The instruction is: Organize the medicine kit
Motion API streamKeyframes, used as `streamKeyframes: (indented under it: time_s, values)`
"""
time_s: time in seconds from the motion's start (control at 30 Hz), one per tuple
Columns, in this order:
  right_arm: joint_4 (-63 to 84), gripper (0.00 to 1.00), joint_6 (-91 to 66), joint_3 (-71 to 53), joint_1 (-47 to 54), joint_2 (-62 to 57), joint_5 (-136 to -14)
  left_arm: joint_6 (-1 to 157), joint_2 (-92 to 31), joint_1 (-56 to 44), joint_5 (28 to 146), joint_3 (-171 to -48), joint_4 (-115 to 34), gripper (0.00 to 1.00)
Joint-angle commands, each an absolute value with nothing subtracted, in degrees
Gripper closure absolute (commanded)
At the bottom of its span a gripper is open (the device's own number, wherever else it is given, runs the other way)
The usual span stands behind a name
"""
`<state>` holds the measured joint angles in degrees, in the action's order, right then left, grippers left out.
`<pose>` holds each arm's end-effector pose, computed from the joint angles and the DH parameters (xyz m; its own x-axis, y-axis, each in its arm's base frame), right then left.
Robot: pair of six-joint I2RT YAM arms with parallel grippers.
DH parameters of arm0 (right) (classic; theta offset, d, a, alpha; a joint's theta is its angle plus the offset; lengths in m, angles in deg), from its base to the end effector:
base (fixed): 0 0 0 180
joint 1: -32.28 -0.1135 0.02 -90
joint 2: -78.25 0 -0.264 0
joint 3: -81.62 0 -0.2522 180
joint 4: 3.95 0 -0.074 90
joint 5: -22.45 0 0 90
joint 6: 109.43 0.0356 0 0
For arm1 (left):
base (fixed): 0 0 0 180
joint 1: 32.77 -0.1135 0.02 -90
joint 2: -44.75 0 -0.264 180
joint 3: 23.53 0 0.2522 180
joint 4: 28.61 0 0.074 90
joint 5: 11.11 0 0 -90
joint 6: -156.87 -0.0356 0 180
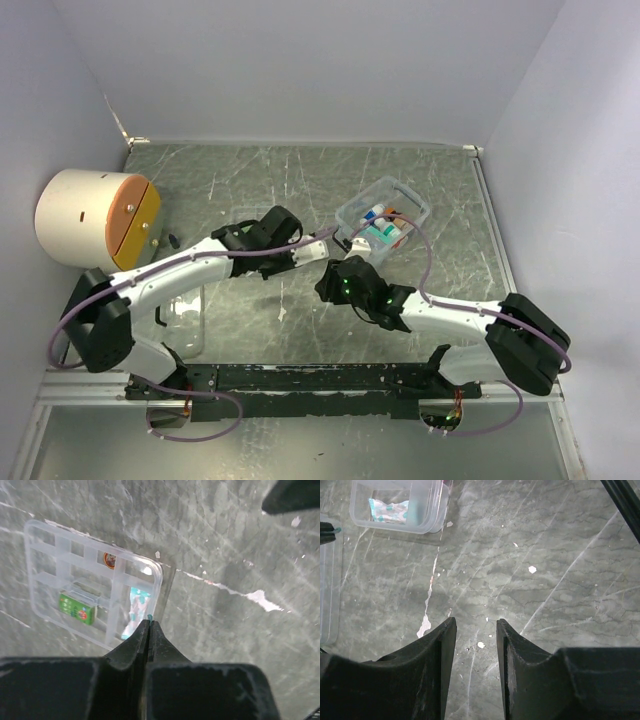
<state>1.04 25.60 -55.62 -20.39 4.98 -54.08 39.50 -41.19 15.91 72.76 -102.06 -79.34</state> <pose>0.1580 0.1935 0.1752 -0.7146 0.1976 -0.6711 -0.2161 0.8500 0.4804 0.2070 -0.2297 0.2514 -0.1718 0.8877 -0.4271 0.8879 0.3273 0.3232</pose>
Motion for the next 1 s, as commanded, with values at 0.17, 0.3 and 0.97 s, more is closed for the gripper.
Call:
streamKeyframes:
  time_s: [0.17,0.3,0.97]
  values:
    - [-1.0,0.62,26.2,-54.9,-20.2,2.7,-54.8,20.7,-41.1,12.1,75.4,-96.5,-72.6,0.93]
    - [-1.0,0.62,26.6,-55.1,-20.3,2.4,-55.0,17.6,-44.0,9.3,76.2,-97.5,-73.3,0.93]
    - [-0.4,0.62,26.9,-55.3,-20.2,3.3,-54.6,13.2,-46.1,6.4,80.1,-95.5,-63.4,0.77]
